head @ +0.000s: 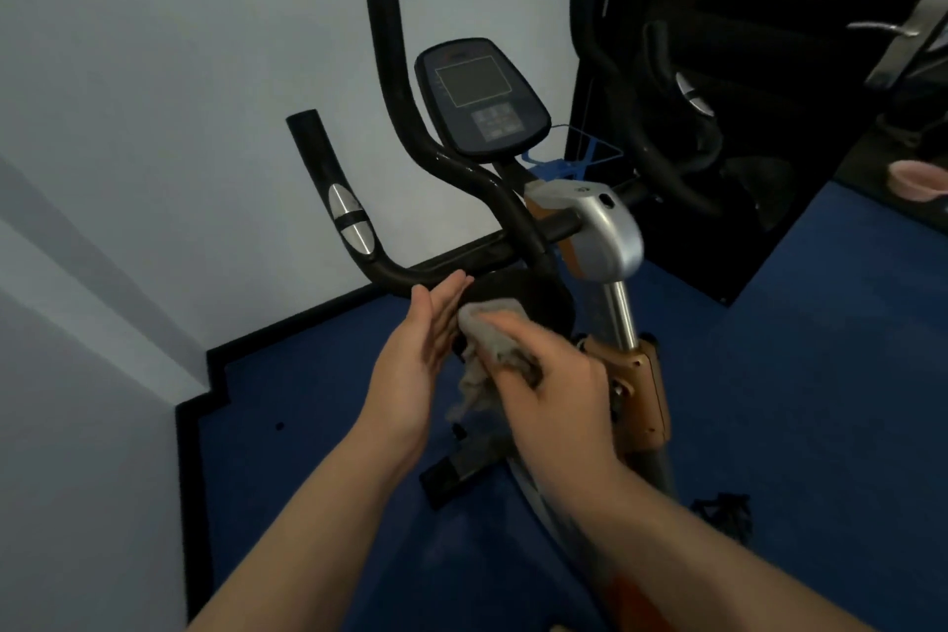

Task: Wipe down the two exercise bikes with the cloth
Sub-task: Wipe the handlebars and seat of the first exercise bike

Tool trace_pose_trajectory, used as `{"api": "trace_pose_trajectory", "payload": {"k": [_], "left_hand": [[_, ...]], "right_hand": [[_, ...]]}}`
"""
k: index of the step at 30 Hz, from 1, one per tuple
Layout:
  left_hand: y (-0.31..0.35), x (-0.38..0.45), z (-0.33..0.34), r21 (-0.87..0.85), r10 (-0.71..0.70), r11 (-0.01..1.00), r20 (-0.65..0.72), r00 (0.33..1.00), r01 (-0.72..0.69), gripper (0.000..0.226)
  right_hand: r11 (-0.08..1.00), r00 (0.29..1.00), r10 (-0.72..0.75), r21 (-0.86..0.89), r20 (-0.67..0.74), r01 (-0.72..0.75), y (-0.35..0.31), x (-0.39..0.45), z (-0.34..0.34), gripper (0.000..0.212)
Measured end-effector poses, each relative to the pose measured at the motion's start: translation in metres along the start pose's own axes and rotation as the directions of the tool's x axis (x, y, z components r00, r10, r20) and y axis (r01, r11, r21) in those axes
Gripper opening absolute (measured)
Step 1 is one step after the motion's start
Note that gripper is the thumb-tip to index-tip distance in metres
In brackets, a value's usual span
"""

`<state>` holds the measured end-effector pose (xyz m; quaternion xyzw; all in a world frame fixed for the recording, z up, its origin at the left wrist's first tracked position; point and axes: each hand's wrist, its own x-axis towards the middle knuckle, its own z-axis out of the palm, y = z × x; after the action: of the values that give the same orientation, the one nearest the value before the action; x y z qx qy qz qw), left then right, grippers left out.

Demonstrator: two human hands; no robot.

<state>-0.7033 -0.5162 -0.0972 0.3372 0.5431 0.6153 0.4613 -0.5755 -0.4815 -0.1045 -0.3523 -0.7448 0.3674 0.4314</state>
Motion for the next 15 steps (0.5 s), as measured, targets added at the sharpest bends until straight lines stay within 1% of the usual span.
{"api": "trace_pose_trajectory", "payload": {"k": [1, 3, 5, 7, 9, 10, 11, 13, 14, 15], "left_hand": [[0.001, 0.001, 0.0, 0.002, -0.002, 1.0, 0.008, 1.0, 0.002, 0.06], [0.003, 0.003, 0.0, -0.018, -0.008, 1.0, 0.018, 1.0, 0.009, 0.062], [0.003, 0.006, -0.004, -0.027, -0.011, 1.0, 0.044, 0.999, 0.012, 0.063], [0.002, 0.01, -0.008, 0.016, 0.011, 1.0, 0.086, 0.996, -0.013, 0.063], [0.001, 0.014, -0.01, 0.071, 0.032, 0.997, 0.106, 0.994, -0.04, 0.054], [0.001, 0.016, -0.009, 0.096, 0.038, 0.994, 0.102, 0.994, -0.048, 0.047], [0.002, 0.019, -0.008, 0.123, 0.046, 0.991, 0.093, 0.995, -0.057, 0.04], [0.003, 0.026, -0.001, 0.177, 0.052, 0.982, 0.067, 0.996, -0.064, 0.032], [0.006, 0.031, 0.004, 0.209, 0.054, 0.976, 0.059, 0.997, -0.066, 0.029], [0.008, 0.037, 0.01, 0.25, 0.057, 0.966, 0.057, 0.997, -0.069, 0.028]], "right_hand": [[1.0, 1.0, 0.002, -0.023, 0.0, -0.002, -0.002, 0.011, 0.003, 0.035], [0.997, 0.999, 0.021, -0.067, -0.048, -0.024, -0.007, 0.024, 0.012, 0.032], [0.998, 0.995, 0.022, -0.059, -0.101, -0.028, -0.01, 0.014, 0.02, 0.031], [0.998, 0.994, -0.002, -0.064, -0.109, -0.005, -0.004, -0.011, 0.016, 0.034], [0.993, 0.994, -0.037, -0.116, -0.102, 0.025, 0.001, -0.026, -0.001, 0.034], [0.991, 0.991, -0.046, -0.129, -0.127, 0.029, 0.003, -0.025, -0.011, 0.033], [0.993, 0.98, -0.047, -0.119, -0.192, 0.025, 0.003, -0.019, -0.021, 0.032], [0.996, 0.929, -0.012, -0.09, -0.369, -0.023, 0.001, 0.007, -0.037, 0.033], [0.995, 0.908, 0.022, -0.08, -0.417, -0.061, 0.001, 0.022, -0.041, 0.033], [0.992, 0.908, 0.073, -0.06, -0.413, -0.107, 0.002, 0.036, -0.04, 0.03]]}}
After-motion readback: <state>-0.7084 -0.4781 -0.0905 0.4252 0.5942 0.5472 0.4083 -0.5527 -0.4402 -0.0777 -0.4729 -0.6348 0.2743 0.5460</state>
